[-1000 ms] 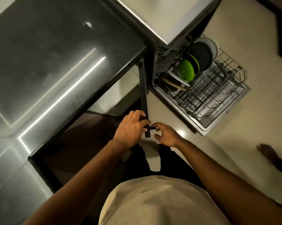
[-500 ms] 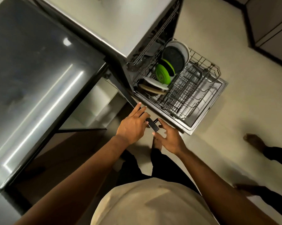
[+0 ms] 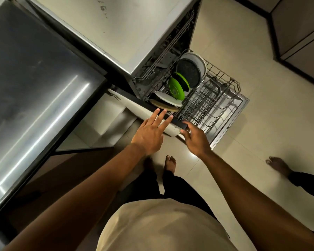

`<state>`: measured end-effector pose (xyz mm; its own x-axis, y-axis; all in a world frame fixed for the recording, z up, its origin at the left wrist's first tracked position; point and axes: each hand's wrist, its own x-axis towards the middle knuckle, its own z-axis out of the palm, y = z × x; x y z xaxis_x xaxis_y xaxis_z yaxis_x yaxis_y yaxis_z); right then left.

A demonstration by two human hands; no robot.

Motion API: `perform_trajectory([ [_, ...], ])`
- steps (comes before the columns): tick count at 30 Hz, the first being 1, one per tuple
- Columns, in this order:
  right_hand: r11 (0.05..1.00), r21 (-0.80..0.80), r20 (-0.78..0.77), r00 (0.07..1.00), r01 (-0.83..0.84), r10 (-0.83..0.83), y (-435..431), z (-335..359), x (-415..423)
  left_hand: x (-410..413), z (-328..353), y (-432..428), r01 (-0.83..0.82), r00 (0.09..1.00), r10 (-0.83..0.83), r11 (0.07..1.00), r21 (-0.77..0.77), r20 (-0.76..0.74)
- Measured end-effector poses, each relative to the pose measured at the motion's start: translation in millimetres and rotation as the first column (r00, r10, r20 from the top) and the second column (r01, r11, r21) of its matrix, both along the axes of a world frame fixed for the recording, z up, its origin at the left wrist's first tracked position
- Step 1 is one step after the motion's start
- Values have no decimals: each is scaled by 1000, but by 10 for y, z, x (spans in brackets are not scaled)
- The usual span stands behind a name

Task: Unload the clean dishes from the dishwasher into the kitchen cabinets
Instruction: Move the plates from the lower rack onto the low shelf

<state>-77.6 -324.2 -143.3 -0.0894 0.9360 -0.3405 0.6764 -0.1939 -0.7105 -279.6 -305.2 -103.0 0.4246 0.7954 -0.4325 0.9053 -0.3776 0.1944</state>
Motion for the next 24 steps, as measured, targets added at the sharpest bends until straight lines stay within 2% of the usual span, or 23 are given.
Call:
perform_trajectory([
  [4,999,-9,-22,999,46,-46,-98,-19,-39,-73,-44,-62,-6,1000,6,1000,-16,26],
  [8,990,-56,-42,991,127,-130,-78,53,-109,51,-43,-46,-92,985,98,995,-47,144],
  [12,992,-72,-20,995,101,-103,-32,117,-84,286,-52,11,-171,964,146,980,100,221],
  [14,994,-86,3,998,65,-65,-5,138,-33,375,-82,91,-135,963,109,987,90,247],
  [18,989,-119,0,996,88,-89,37,174,155,550,-54,260,-74,969,55,995,72,242],
  [24,976,-139,17,986,169,-168,66,189,568,861,-4,393,-71,979,69,997,2,194],
])
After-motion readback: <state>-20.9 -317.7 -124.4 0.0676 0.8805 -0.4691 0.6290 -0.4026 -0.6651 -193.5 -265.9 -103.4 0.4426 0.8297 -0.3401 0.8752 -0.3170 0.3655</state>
